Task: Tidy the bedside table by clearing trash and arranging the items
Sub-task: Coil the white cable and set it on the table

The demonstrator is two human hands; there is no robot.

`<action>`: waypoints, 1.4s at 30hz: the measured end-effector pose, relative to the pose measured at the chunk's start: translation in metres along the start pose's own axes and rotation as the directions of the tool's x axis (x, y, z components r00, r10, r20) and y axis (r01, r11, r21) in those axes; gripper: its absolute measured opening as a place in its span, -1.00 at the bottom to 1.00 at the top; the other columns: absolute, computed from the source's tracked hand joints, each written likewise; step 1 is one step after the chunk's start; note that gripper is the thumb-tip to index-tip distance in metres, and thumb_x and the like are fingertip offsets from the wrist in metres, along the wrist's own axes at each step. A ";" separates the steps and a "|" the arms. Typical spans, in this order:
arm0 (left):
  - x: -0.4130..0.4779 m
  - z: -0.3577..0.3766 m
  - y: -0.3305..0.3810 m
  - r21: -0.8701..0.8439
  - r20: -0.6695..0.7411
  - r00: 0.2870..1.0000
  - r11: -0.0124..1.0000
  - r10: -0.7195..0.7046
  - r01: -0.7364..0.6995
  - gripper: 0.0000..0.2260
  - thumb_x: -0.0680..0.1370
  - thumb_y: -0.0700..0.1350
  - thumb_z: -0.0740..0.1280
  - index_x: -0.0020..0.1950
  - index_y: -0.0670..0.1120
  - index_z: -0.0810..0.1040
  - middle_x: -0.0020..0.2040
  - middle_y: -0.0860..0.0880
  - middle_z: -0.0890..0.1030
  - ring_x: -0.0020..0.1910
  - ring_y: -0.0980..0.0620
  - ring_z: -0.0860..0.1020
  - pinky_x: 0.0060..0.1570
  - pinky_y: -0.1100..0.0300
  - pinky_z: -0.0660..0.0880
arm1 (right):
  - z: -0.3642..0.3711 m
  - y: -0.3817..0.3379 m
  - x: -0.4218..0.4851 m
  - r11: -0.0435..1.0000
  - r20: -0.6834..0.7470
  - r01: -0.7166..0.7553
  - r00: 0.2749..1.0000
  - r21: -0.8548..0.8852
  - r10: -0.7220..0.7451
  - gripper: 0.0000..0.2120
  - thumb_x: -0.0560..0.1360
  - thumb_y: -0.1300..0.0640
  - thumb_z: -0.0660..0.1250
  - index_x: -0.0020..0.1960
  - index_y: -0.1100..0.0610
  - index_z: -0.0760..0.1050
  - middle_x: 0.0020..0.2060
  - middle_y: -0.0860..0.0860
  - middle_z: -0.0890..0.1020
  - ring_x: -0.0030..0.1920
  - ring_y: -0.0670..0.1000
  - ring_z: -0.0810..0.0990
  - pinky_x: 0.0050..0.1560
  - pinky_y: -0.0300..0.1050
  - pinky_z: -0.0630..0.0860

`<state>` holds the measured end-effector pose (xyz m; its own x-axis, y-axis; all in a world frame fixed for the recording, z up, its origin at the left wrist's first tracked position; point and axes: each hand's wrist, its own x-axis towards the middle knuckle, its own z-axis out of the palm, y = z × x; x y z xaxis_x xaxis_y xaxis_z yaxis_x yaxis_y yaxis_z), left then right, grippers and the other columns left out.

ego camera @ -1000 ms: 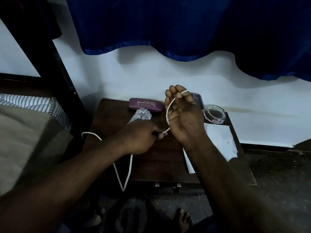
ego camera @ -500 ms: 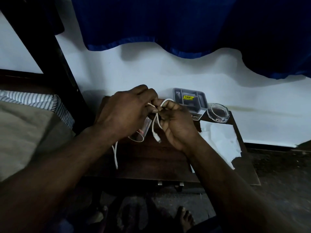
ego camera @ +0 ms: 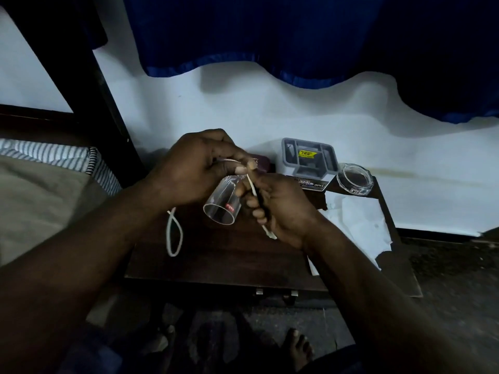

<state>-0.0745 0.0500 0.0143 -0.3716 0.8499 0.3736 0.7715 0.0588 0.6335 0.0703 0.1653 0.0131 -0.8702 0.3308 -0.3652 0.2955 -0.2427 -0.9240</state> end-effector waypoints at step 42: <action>-0.002 0.034 0.020 -0.158 0.246 0.922 0.926 -0.300 0.344 -0.91 0.53 0.12 0.49 -0.15 0.16 0.74 -0.30 0.13 0.70 -0.35 0.25 0.61 -0.29 0.30 0.50 | -0.040 -0.012 0.019 0.838 -0.490 0.496 0.802 0.227 -0.341 -0.76 0.72 0.19 0.18 -0.02 0.20 0.57 -0.22 0.03 0.64 -0.19 -0.03 0.62 -0.02 -0.16 0.56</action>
<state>-0.0413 0.0672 0.0032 -0.4471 0.8944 -0.0125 0.5051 0.2640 0.8217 0.0662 0.2109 0.0128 -0.6052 0.7954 -0.0332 -0.2734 -0.2468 -0.9297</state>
